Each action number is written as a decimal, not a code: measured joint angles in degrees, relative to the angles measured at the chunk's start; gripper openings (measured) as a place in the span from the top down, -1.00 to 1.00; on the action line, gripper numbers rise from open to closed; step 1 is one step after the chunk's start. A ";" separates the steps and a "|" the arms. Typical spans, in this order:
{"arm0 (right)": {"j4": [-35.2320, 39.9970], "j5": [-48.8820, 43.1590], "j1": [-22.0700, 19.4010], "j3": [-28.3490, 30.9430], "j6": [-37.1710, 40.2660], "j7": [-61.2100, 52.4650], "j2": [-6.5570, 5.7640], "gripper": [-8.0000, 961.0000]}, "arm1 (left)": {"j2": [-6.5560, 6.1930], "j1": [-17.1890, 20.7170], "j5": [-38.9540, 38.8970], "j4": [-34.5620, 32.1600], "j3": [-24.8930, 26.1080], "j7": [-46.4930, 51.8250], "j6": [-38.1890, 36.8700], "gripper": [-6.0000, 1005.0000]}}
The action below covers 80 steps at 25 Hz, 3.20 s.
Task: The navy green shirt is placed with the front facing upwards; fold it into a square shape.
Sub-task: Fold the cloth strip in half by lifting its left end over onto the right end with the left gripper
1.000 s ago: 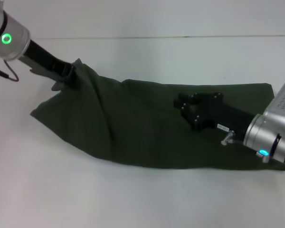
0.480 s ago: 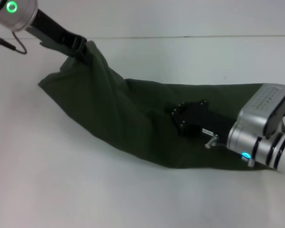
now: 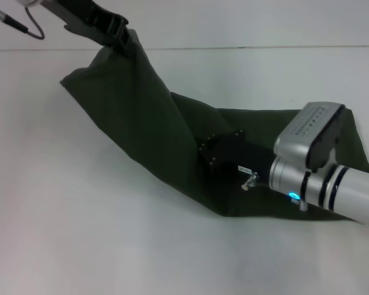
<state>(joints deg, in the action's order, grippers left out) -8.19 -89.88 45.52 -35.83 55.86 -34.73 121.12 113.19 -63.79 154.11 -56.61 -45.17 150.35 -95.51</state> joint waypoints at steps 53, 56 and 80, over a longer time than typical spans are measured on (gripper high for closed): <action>39.06 -20.73 -16.93 -4.37 26.77 -29.66 -2.63 0.84 | 7.06 0.63 -14.37 -8.50 -6.41 -1.62 1.37 0.85; 42.83 -20.44 -22.35 -2.82 29.16 -31.30 -3.94 0.83 | 8.34 0.10 -14.36 -8.50 -7.90 -1.16 2.40 0.85; 43.72 -22.35 -30.55 6.41 29.84 -31.10 -7.96 0.78 | 11.43 8.66 -30.68 -8.64 -39.16 10.45 23.83 0.53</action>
<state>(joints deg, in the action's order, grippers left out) 35.53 -112.23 14.96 -29.42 85.69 -65.83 113.16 124.62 -55.13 123.43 -65.25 -84.33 160.80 -71.68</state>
